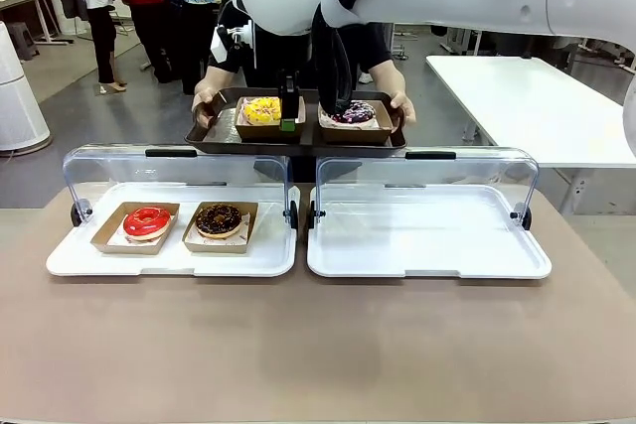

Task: Provide the desired donut to the person.
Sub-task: Place the picked Paper togo box onto the Handle tray extended by the person.

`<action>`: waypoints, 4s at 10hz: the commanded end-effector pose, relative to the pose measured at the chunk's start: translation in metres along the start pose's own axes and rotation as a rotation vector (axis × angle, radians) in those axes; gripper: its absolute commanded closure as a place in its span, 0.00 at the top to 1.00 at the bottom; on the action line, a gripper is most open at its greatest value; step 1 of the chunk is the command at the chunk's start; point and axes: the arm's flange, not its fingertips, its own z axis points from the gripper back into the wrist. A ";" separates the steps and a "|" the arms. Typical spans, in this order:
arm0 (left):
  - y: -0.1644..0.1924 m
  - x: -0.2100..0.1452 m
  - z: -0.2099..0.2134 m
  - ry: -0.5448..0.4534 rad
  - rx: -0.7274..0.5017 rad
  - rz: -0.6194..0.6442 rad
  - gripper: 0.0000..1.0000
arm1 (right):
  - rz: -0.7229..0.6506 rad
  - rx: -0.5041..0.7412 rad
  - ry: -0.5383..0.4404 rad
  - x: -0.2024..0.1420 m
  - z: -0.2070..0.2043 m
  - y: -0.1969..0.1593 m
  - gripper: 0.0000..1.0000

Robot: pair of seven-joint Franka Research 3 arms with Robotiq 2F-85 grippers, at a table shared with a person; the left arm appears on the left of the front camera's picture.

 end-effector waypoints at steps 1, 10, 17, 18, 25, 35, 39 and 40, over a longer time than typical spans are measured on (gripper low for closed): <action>0.000 -0.002 0.001 -0.012 -0.007 -0.023 1.00 | 0.006 0.024 -0.021 0.000 0.005 -0.005 1.00; 0.000 -0.002 0.001 -0.012 -0.007 -0.023 1.00 | -0.026 0.125 -0.008 -0.124 0.092 0.120 1.00; 0.000 -0.002 0.001 -0.012 -0.007 -0.023 1.00 | -0.120 0.033 -0.033 -0.267 0.086 0.170 1.00; 0.000 -0.002 0.001 -0.012 -0.007 -0.023 1.00 | -0.150 0.070 0.007 -0.274 0.084 0.176 1.00; 0.000 -0.002 0.001 -0.012 -0.007 -0.023 1.00 | -0.150 0.070 0.007 -0.274 0.084 0.176 1.00; 0.000 -0.002 0.001 -0.012 -0.007 -0.023 1.00 | -0.150 0.070 0.007 -0.274 0.084 0.176 1.00; 0.000 -0.002 0.001 -0.012 -0.007 -0.023 1.00 | -0.077 0.070 -0.225 -0.365 0.104 0.161 1.00; 0.000 -0.002 0.001 -0.012 -0.007 -0.023 1.00 | -0.082 0.060 -0.283 -0.400 0.103 0.156 1.00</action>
